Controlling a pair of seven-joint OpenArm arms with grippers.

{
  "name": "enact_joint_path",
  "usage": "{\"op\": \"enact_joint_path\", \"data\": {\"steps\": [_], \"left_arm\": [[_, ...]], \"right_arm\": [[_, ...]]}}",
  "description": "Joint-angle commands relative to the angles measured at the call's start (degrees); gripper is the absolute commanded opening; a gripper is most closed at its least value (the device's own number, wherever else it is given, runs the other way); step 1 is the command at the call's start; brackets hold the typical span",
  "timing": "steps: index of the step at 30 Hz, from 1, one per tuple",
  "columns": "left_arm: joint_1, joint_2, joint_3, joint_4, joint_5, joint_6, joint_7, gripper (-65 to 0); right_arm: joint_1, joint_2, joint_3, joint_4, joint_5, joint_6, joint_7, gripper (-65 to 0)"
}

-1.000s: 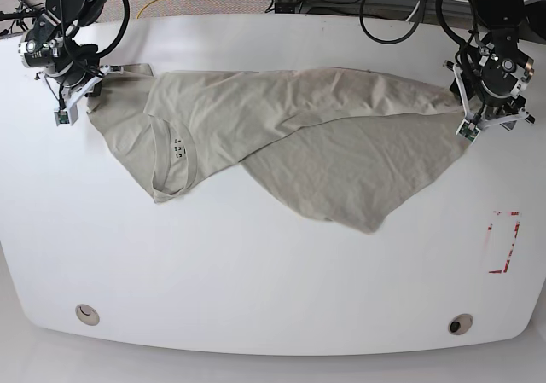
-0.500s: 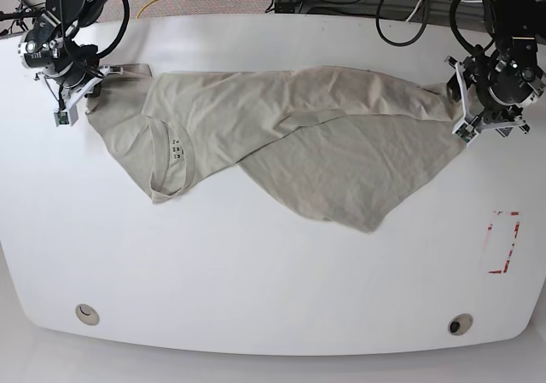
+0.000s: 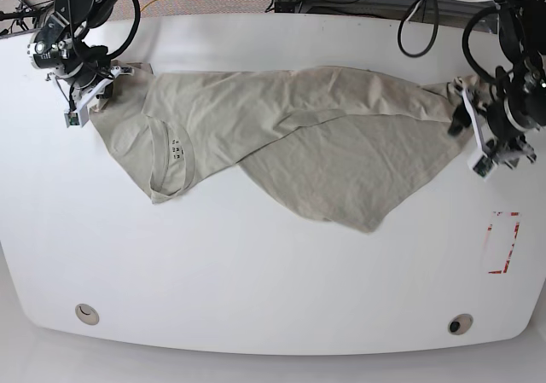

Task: Fold the T-shirt properly
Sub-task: 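Release the left gripper and move it to the shirt's hem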

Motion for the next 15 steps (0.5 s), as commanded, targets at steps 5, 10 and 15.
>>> {"op": "enact_joint_path", "data": {"steps": [5,10,15], "left_arm": [[-9.7,5.4,-1.2,-5.0,6.5,-0.1,-1.3,-29.0],[-19.4,10.0,-1.7,-16.0,16.9,-0.1,-1.4,-29.0],[-27.1,13.4,-1.6,-27.5,24.8,-0.1,-5.5,-29.0]], "right_arm": [[0.7,1.1,0.3,0.9,0.0,-0.1,0.9,-65.0],[1.3,0.9,0.3,1.0,0.1,-0.1,0.9,-65.0],[1.8,1.0,0.2,1.0,-0.1,-0.1,0.9,-65.0]]}}
